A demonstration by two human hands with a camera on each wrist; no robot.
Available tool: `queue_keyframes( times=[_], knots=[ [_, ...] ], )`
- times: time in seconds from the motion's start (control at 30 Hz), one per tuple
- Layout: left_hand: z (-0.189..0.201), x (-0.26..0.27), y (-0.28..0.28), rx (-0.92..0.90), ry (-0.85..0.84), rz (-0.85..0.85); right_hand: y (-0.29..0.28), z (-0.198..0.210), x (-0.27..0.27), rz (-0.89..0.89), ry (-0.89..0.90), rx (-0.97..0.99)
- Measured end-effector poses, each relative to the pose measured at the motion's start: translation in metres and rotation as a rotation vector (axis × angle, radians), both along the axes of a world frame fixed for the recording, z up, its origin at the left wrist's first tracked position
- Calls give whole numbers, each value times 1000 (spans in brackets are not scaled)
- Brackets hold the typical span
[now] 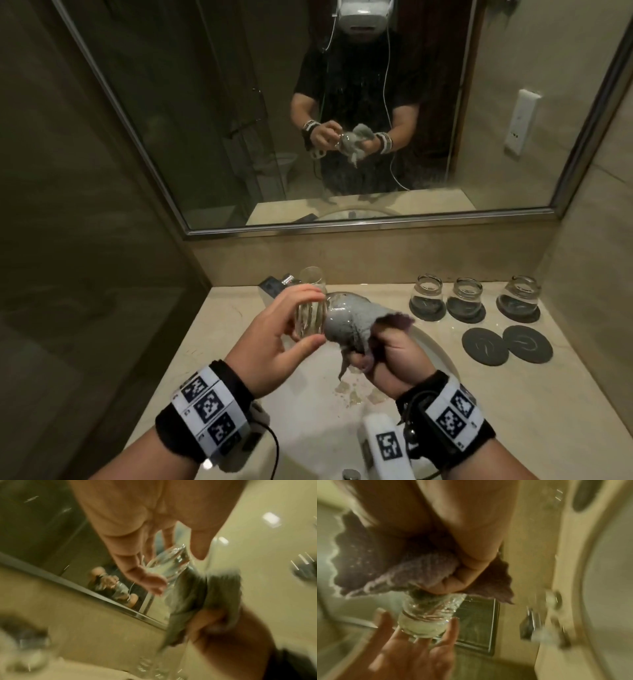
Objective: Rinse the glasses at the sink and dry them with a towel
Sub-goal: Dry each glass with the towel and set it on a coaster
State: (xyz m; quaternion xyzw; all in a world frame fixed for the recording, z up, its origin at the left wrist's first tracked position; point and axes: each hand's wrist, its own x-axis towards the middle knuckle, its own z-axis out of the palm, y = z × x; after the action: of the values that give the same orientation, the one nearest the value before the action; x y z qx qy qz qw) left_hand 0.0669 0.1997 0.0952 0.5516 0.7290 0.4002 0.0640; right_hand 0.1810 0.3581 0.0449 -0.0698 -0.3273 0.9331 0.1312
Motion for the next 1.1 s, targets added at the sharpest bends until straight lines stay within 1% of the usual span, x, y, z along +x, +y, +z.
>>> queue_keyframes(
  times=[0.03, 0.07, 0.1, 0.13, 0.17, 0.2, 0.23, 0.27, 0.3, 0.33, 0.37, 0.4, 0.47, 0.5, 0.53, 0.57, 0.6, 0.63, 0.67, 0.7, 0.73, 0.77, 0.83, 0.87, 0.9, 0.93, 0.97, 1.0, 1.03, 1.07, 1.1],
  knots=[
    [1, 0, 1, -11, -85, 17, 0, 5, 2, -9, 10, 112],
    [2, 0, 2, -16, -234, 58, -1, 9, 3, -25, 17, 258],
    [4, 1, 4, -20, -424, 87, -2, 12, 5, -54, 24, 361],
    [5, 0, 6, -21, -606, 123, -1, 12, 3, -71, 7, 414],
    [7, -1, 6, -23, -692, 144, 1, 10, 2, -62, -5, 423],
    [7, 0, 6, -16, -686, 142, 0, 7, 1, -43, -7, 378],
    [8, 2, 4, -17, -588, 123, -2, 5, 1, -22, 4, 311],
    [8, 3, 3, -14, -424, 88, -4, 3, 0, 7, 12, 183],
    [5, 3, 1, -35, -235, 50, -5, 1, -1, 13, -22, 38],
    [2, 1, -2, -53, -112, 28, -4, -4, 1, 10, -31, -40],
    [1, 0, -2, -71, -96, 23, -5, -3, 1, -1, -36, -43],
    [3, 0, -2, -78, -187, 38, -4, -2, 0, -6, -53, 60],
    [7, 1, 2, -44, -532, 75, -5, 4, -2, 19, -113, 320],
    [7, 0, 3, -45, -664, 106, -5, 6, -3, 4, -156, 349],
    [7, -1, 4, -61, -701, 126, -4, 10, -1, 6, -132, 333],
    [6, 1, 4, -58, -675, 127, -3, 10, -1, 4, -121, 323],
    [6, 3, 3, -61, -561, 114, -4, 13, 1, 12, -95, 286],
    [6, 5, 2, -55, -389, 90, -5, 11, 1, 30, -72, 170],
    [4, 5, 1, -67, -196, 67, -7, 14, 5, 50, -56, 13],
    [2, 4, 0, -65, -61, 44, -6, 7, 4, 43, -45, -59],
    [2, 4, 0, -60, -41, 30, -7, 6, 6, 51, -18, -64],
    [6, 5, 2, -61, -128, 40, -5, 5, 5, 56, -9, 36],
    [10, 7, 4, -73, -440, 80, -3, 7, 5, 36, 5, 283],
    [11, 6, 5, -76, -564, 98, -1, 10, 5, 40, -9, 355],
    [11, 5, 5, -71, -601, 96, 1, 7, 4, 28, -16, 366],
    [12, 6, 4, -60, -589, 82, 1, 6, 5, 33, 9, 330],
    [12, 7, 4, -51, -493, 61, 1, 2, 4, 59, 43, 206],
    [12, 7, 3, -57, -339, 27, 0, 0, 4, 88, 51, 87],
    [11, 7, 3, -73, -198, 6, 0, -3, 2, 75, 30, -15],
    [10, 5, 2, -77, -133, -9, 0, -5, 1, 72, 20, -44],
    [12, 5, 3, -77, -172, -11, 1, -4, 2, 60, 12, -13]
  ],
)
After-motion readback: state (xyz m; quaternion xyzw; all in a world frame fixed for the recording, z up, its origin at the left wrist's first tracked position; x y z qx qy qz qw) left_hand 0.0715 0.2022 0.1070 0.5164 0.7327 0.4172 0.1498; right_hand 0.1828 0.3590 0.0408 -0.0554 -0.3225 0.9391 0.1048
